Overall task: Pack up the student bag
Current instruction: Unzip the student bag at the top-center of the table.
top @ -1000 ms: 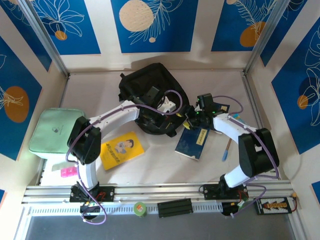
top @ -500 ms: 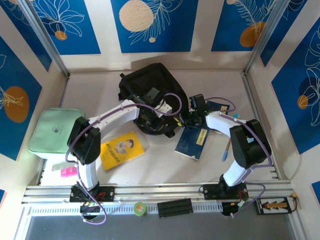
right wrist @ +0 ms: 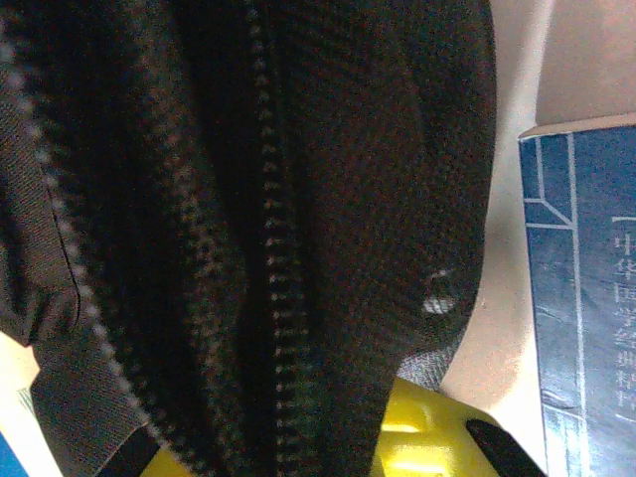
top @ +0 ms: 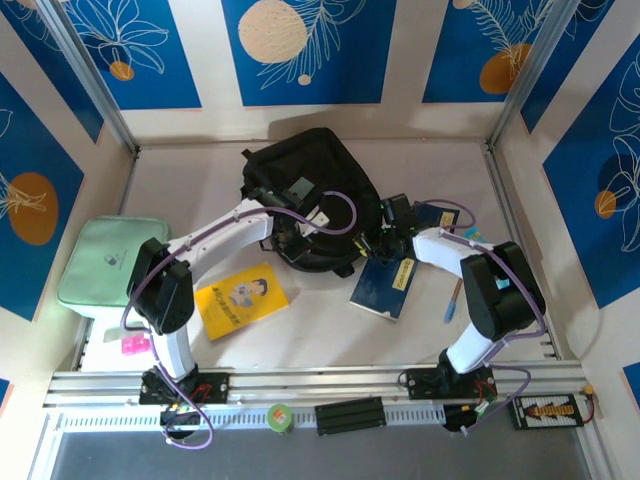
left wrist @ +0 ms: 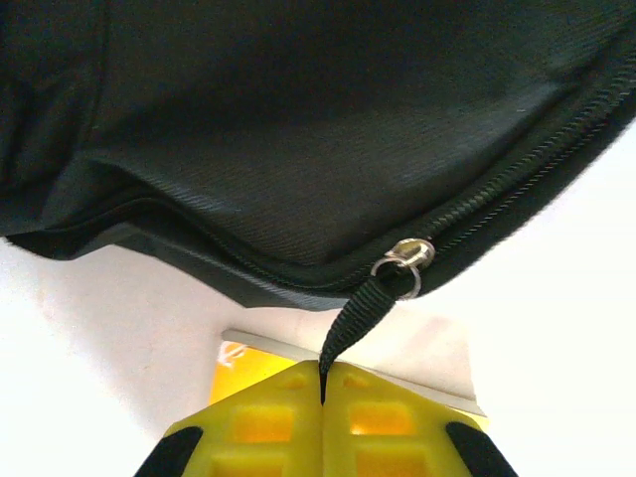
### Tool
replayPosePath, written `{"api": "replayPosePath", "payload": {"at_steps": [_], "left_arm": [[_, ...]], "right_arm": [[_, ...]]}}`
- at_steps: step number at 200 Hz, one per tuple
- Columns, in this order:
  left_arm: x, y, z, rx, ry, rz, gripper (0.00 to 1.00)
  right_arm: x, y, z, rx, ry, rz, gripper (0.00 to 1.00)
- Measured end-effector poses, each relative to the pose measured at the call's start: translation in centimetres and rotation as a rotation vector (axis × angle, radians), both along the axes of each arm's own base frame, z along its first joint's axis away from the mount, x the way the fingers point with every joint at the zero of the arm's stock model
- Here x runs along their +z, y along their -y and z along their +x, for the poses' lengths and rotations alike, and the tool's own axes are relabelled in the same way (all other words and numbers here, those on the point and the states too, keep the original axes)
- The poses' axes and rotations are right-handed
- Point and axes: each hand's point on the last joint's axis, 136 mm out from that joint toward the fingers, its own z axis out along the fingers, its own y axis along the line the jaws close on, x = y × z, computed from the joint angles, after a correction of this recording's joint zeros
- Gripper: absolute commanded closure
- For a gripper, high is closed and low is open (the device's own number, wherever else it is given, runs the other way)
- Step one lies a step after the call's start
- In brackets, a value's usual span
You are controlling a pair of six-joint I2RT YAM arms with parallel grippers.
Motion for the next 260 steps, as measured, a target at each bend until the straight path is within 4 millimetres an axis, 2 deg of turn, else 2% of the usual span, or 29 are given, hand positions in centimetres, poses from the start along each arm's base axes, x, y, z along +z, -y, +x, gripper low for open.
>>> {"api": "replayPosePath", "payload": {"at_steps": [57,98,114,132,157,173,190,213,260], "left_arm": [[0.3,-0.8,1.9,0.027,0.045,0.037,1.0],[0.3,-1.8,3.4,0.021,0.051,0.055,1.0],[0.3,-1.6,3.4,0.01,0.029,0.026,1.0],[0.1,-0.8,2.7,-0.014,-0.011,-0.021,1.0],[0.4,0.7,1.9,-0.047,-0.048,-0.098,1.0],[0.8,2.0,1.3,-0.071,-0.067,-0.154,1.0],[1.1,3.5,0.8,-0.094,-0.08,-0.209,1.0],[1.7,4.9,0.5,-0.118,-0.079,-0.252,1.0],[2.9,6.1,1.5,-0.118,-0.045,-0.287,1.0]], "right_arm": [[0.3,0.2,0.1,0.03,0.044,-0.04,0.93],[0.9,0.3,0.2,0.044,0.078,-0.061,0.93],[1.2,0.4,0.2,0.05,0.096,-0.064,0.91],[1.0,0.7,0.1,0.055,0.106,-0.065,0.81],[1.0,0.7,0.0,0.078,0.115,-0.054,0.52],[1.5,0.4,0.1,0.081,0.125,-0.034,0.39],[2.3,0.2,-0.1,0.087,0.136,-0.019,0.35],[3.5,0.6,-0.6,0.061,0.125,-0.005,0.33],[4.4,1.1,-2.6,-0.014,0.02,0.027,0.21]]}}
